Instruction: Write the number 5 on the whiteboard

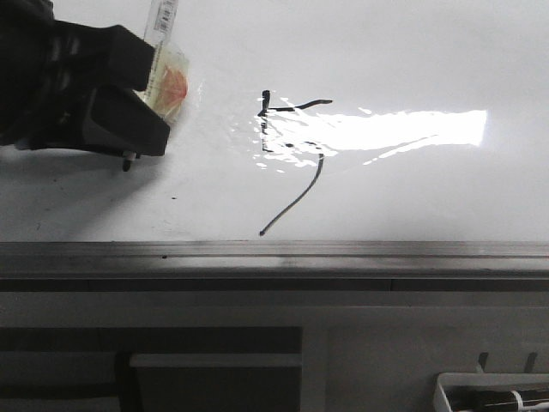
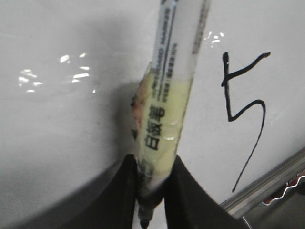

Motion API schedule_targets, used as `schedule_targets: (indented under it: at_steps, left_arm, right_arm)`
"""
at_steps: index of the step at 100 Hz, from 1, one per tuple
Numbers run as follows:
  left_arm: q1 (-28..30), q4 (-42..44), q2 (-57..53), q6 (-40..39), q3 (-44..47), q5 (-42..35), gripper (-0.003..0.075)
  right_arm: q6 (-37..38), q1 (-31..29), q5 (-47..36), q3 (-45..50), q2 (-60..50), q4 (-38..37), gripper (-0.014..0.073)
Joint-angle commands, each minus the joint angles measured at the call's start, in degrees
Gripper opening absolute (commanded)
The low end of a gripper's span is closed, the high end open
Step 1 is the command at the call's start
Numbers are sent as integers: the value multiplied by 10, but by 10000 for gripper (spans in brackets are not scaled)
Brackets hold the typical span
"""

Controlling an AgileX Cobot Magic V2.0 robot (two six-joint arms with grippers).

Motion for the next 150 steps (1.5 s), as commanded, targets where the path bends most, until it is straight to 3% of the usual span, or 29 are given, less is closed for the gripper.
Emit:
schedule_targets:
  at_steps: [1,27,87,110,137,150]
  left_arm:
    - [-1,-30,1,-6,-14,-20,-21]
    - [-1,-111,45,-6,-14,-58,-20]
    - [-1,-120,69,-6,-14,-95,-14]
    - [-1,-129,69,-6,-14,-108,137]
    - [-1,-139,69,-6,-14,-114,163]
    - [-1,-139,69,-6,-14,-114,269]
  right_arm:
    - [2,-4,-27,-1,-4,16,-61]
    - [2,-4,-36,2,-4,19,-61]
    - [2,-4,-37,2,-4,28,-61]
    - [2,-4,-37,2,-4,31,-61]
    - [2,-4,-37,2,-4,43,-61]
    - [2,-4,-37,2,-4,43,-61]
